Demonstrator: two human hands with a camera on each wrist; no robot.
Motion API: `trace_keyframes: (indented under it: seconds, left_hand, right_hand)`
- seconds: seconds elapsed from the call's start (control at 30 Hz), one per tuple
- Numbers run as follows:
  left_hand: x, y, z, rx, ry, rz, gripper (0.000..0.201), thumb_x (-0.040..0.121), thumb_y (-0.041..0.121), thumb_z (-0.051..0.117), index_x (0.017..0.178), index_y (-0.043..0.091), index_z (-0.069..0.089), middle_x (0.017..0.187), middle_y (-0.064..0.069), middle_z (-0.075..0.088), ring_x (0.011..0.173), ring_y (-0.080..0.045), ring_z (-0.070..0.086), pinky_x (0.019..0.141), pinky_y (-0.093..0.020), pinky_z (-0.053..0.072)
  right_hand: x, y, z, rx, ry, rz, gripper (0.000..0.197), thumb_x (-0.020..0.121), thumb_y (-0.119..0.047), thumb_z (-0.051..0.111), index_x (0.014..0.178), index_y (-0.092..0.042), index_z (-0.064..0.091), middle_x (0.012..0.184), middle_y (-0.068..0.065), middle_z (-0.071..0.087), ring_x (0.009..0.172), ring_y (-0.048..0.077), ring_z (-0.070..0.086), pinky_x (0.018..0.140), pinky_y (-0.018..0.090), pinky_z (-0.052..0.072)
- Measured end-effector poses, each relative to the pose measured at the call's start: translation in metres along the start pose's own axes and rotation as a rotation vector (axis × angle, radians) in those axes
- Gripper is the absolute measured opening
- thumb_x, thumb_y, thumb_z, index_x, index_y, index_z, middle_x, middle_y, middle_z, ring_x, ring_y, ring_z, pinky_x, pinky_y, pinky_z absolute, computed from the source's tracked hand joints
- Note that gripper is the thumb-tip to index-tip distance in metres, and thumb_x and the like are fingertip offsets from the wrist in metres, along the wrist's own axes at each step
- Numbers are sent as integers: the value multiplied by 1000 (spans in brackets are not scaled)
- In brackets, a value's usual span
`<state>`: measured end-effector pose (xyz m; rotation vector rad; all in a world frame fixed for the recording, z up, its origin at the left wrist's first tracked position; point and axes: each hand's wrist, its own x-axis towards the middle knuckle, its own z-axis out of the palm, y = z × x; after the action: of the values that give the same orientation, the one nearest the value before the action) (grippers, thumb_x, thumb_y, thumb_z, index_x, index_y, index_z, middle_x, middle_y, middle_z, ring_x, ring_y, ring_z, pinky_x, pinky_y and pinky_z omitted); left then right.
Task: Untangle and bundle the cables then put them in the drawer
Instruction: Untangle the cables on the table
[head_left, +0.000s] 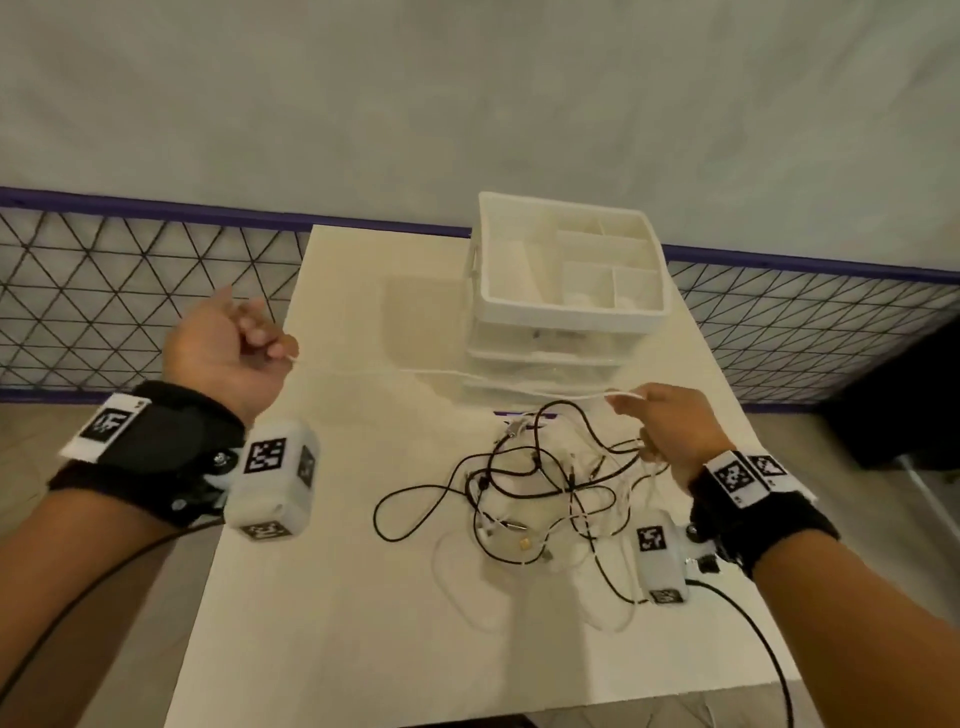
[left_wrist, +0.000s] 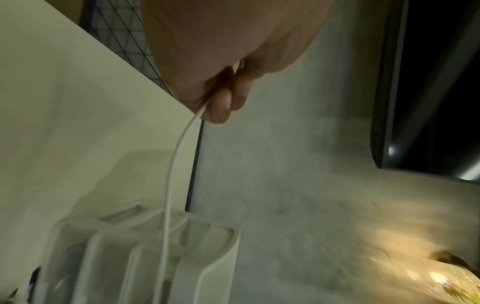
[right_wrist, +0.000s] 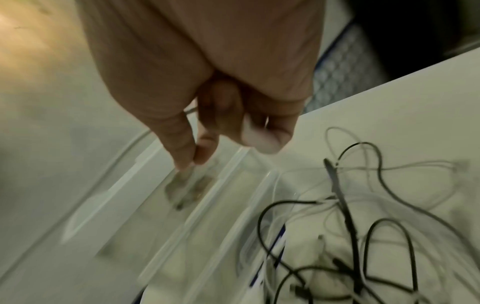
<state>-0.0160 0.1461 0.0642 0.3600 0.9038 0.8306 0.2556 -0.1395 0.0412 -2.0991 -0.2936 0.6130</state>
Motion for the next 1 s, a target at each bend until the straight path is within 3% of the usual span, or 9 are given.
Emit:
trace_keyframes:
  seconds: [0.2,0.33,0.47,0.57,0.63,0.77,0.83,0.9,1.0]
  left_hand:
    - [21,-27,-33,166,136,-22,26,101,15,38,84,18,57,46,9,34,33,-7,28,36,-21,21]
    - [8,-71,-24,455,16,-45,11,101,16,47,97,17,57,52,6,37,38,-9,27,36,-21,22]
    - [-10,-103,-6,629,-177,-2,15,98,0,43,102,8,55,81,-8,60,51,-11,40,47,-23,35]
    - [-20,-110,12,741,-225,38,21,102,14,40,111,13,59,63,0,51,43,-9,28,39,-21,25]
    - [-26,-111,18,773,-293,74,28,107,31,37,120,23,60,53,4,40,44,-10,25,41,-22,25]
    - [-36,-112,20,779,-403,137,28,108,23,39,118,13,62,75,-6,64,54,-14,41,56,-28,36]
    - [-40,-115,18,773,-390,114,25,106,15,42,114,7,64,93,-11,70,57,-13,41,56,-25,36]
    - [-42,-120,16,758,-372,82,27,105,20,44,121,10,63,77,-6,66,50,-11,34,48,-22,30]
    - [-45,-131,13,743,-358,17,33,106,32,39,130,21,59,53,0,45,46,-11,28,48,-25,23]
  right_hand:
    - [23,12,-58,106,305,203,30,75,-37,82,78,-11,69,60,5,46,48,21,38,47,30,36]
    - [14,13,-61,-309,449,-10,30,82,-48,73,84,-18,69,80,5,63,74,26,56,73,33,49]
    - [13,23,-40,-583,142,-229,8,81,-22,68,88,-26,68,74,1,68,71,21,64,70,31,53]
    - [16,43,-21,-873,-133,-236,47,77,-16,67,122,-29,59,113,4,55,111,27,58,102,45,41]
    - [10,54,-13,-943,-135,-310,72,74,-15,68,140,-29,45,135,7,44,125,29,47,108,49,33]
    - [-22,72,-4,-700,29,-654,30,71,-22,63,101,-23,65,98,-2,63,87,20,60,75,34,48]
    - [-40,91,2,-830,-251,-550,13,79,-34,59,83,-24,65,79,-11,63,78,14,63,67,27,45]
    - [-54,117,12,-1070,-565,-397,28,83,-52,58,89,-25,67,88,-10,68,88,15,64,72,28,47]
    - [-60,144,28,-1196,-673,-297,35,84,-54,57,99,-23,65,106,1,66,97,23,62,76,32,46]
